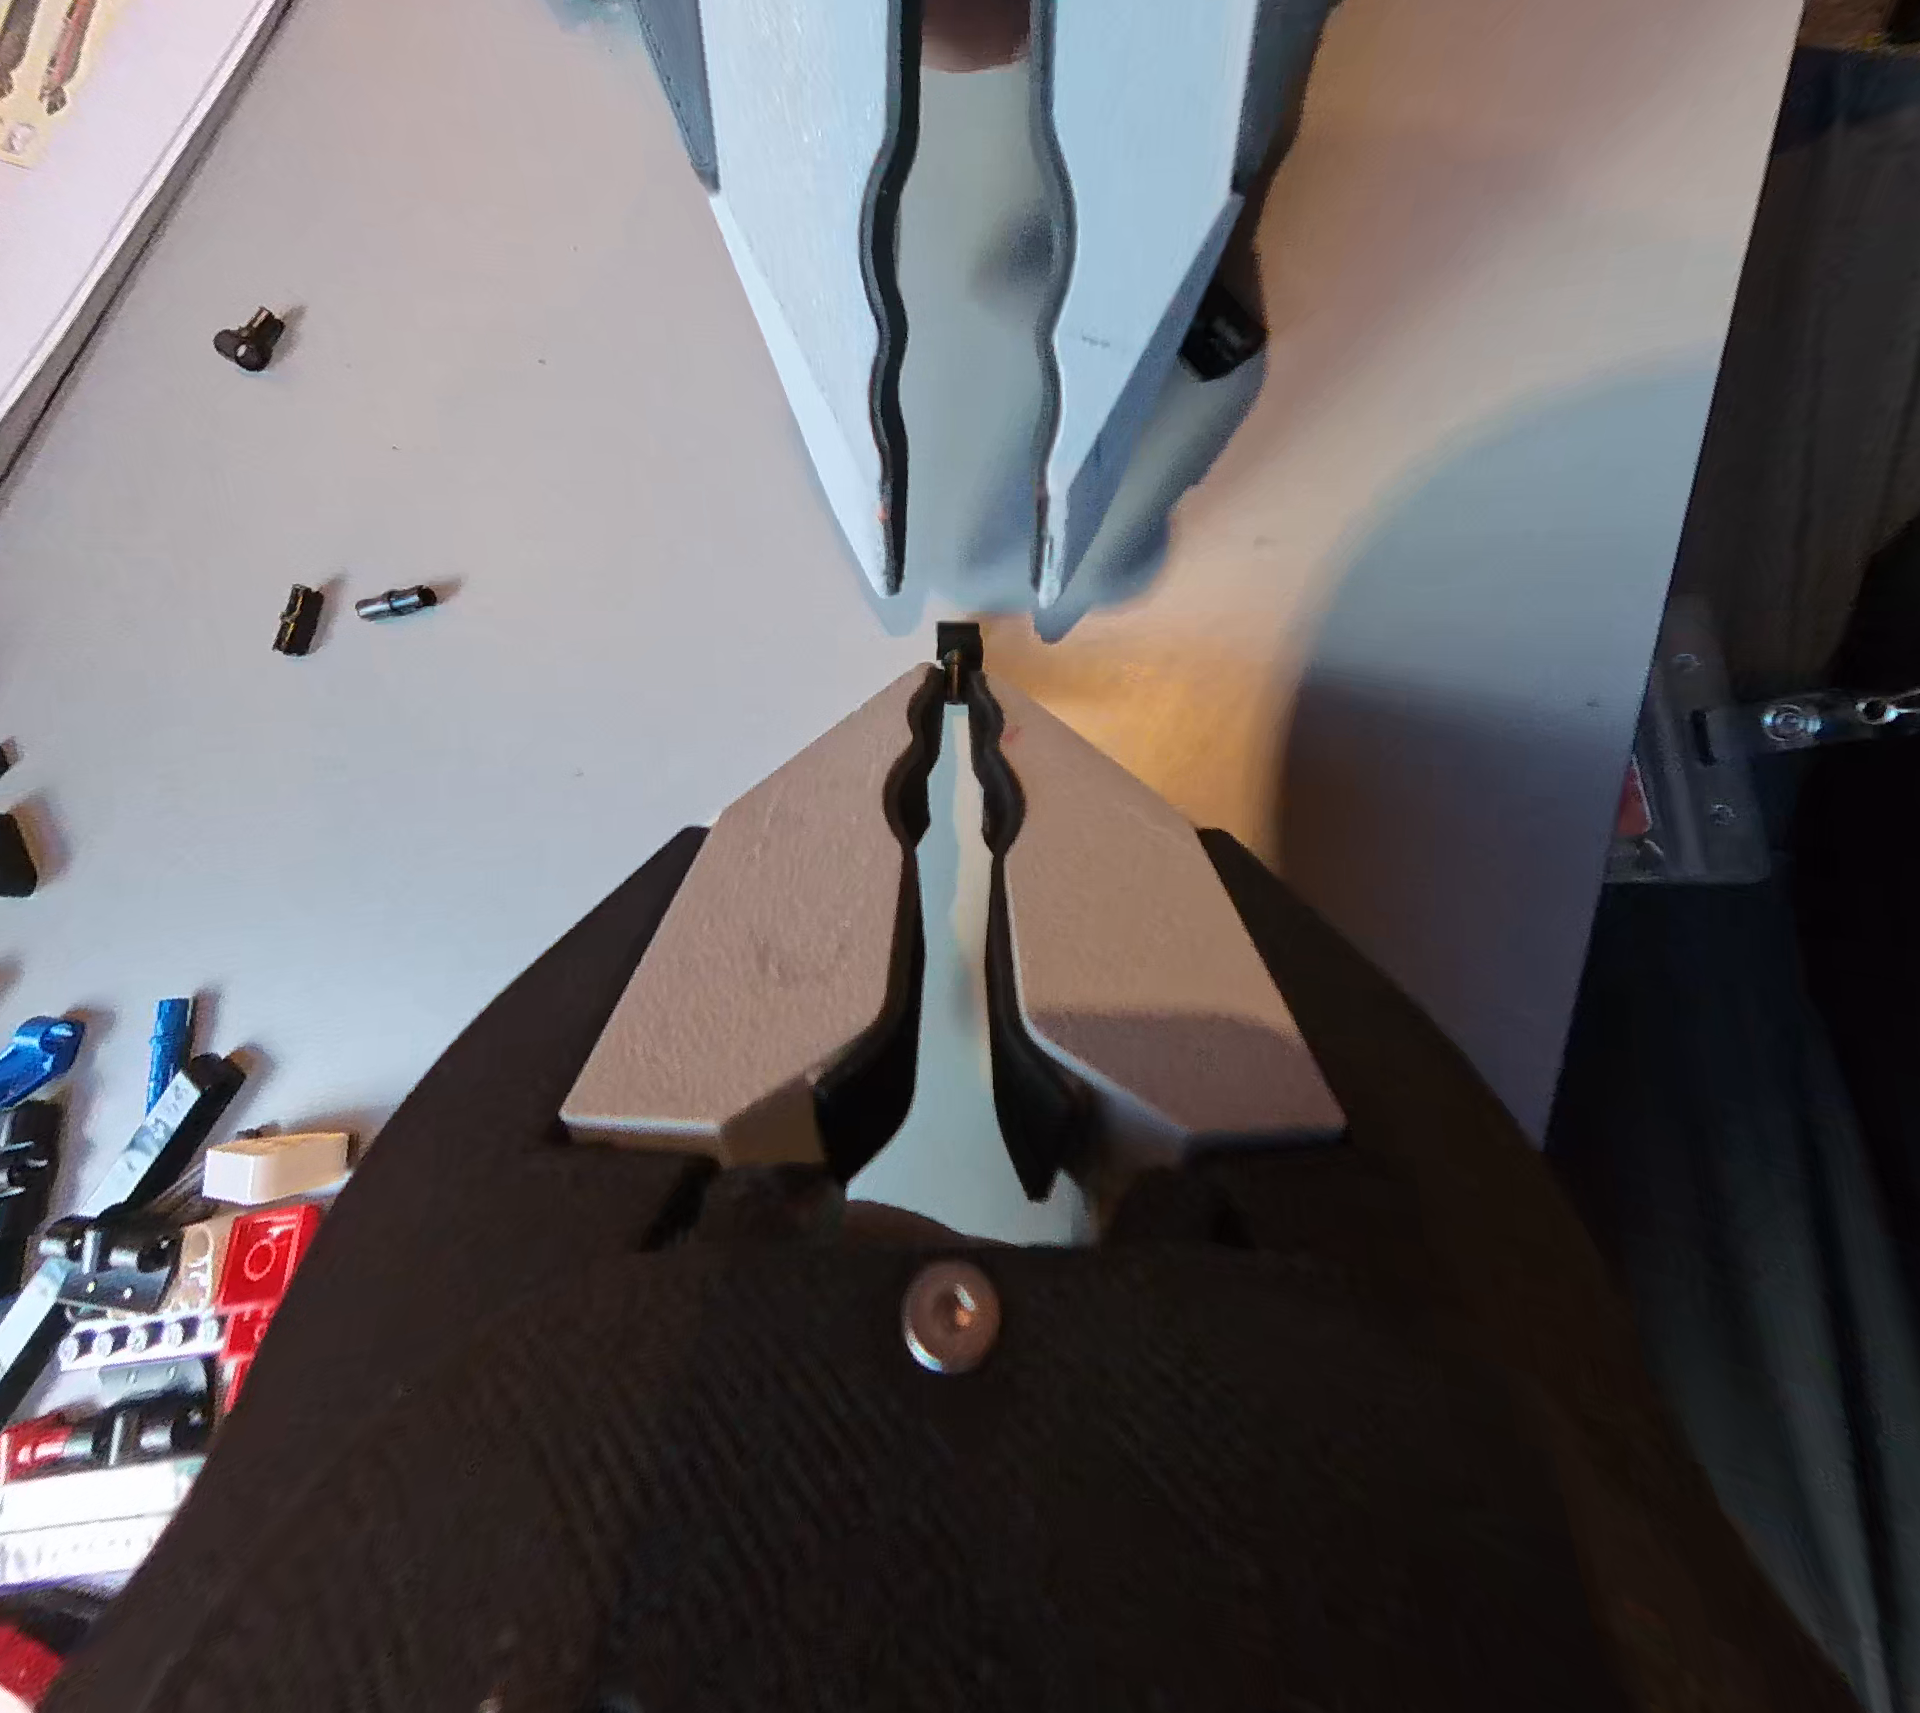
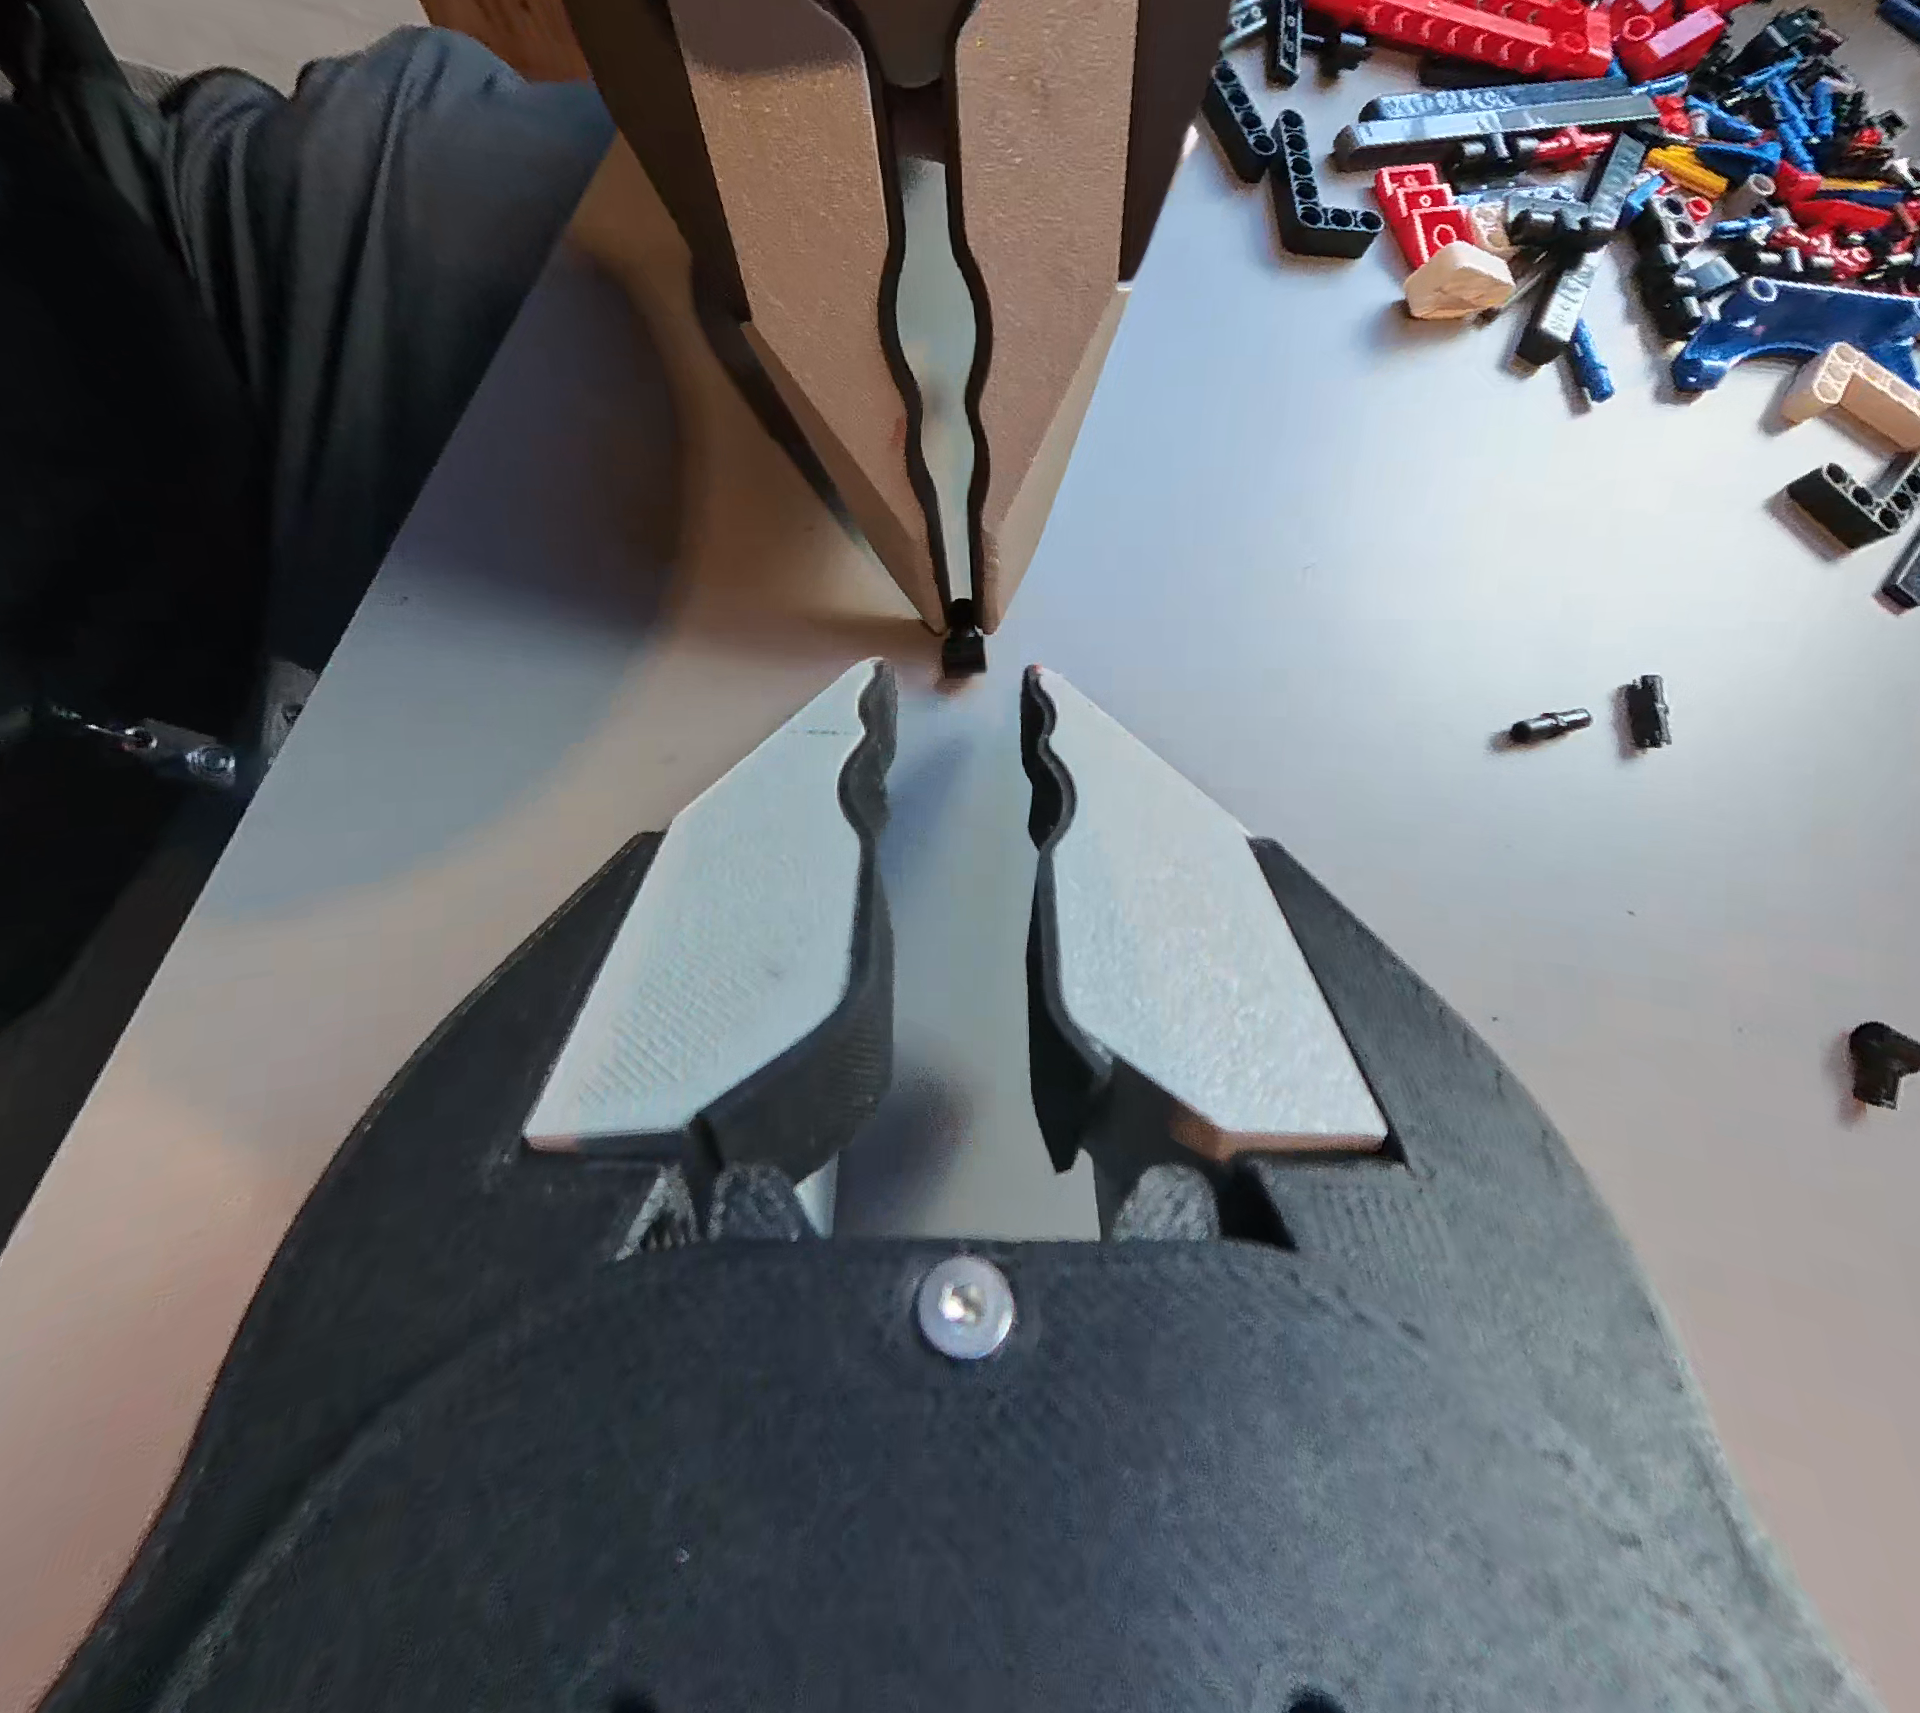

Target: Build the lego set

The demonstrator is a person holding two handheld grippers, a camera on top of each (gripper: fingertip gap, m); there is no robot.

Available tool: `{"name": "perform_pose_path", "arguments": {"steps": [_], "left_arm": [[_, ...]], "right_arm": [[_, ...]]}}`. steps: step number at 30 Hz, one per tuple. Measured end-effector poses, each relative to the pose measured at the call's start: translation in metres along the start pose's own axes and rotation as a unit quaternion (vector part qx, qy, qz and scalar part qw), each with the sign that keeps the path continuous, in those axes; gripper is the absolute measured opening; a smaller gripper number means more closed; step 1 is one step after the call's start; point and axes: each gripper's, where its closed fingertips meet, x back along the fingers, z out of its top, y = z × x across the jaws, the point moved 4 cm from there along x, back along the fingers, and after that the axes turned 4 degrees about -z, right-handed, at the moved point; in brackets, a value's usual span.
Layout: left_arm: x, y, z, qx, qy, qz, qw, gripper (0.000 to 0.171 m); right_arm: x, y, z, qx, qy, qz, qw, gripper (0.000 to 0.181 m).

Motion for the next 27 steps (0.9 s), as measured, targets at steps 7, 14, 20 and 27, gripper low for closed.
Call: {"name": "perform_pose_path", "arguments": {"steps": [7, 14, 20, 27], "left_arm": [[-0.005, 0.002, 0.006, -0.003, -0.001, -0.009, 1.0, 0.002], [-0.007, 0.004, 0.008, -0.025, -0.001, 0.011, 1.0, 0.002], [-0.004, 0.002, 0.012, -0.08, -0.009, 0.075, 0.994, 0.029], [-0.01, 0.004, 0.018, -0.251, -0.068, 0.18, 0.948, 0.011]], "right_arm": [[-0.001, -0.002, -0.002, 0.013, -0.01, -0.003, 1.0, 0.014], [-0.004, -0.003, -0.006, 0.01, -0.031, -0.005, 0.999, 0.005], [0.004, 0.01, -0.01, -0.144, -0.025, 0.054, 0.988, 0.005], [0.009, 0.011, -0.011, -0.25, -0.006, 0.129, 0.96, 0.004]]}}
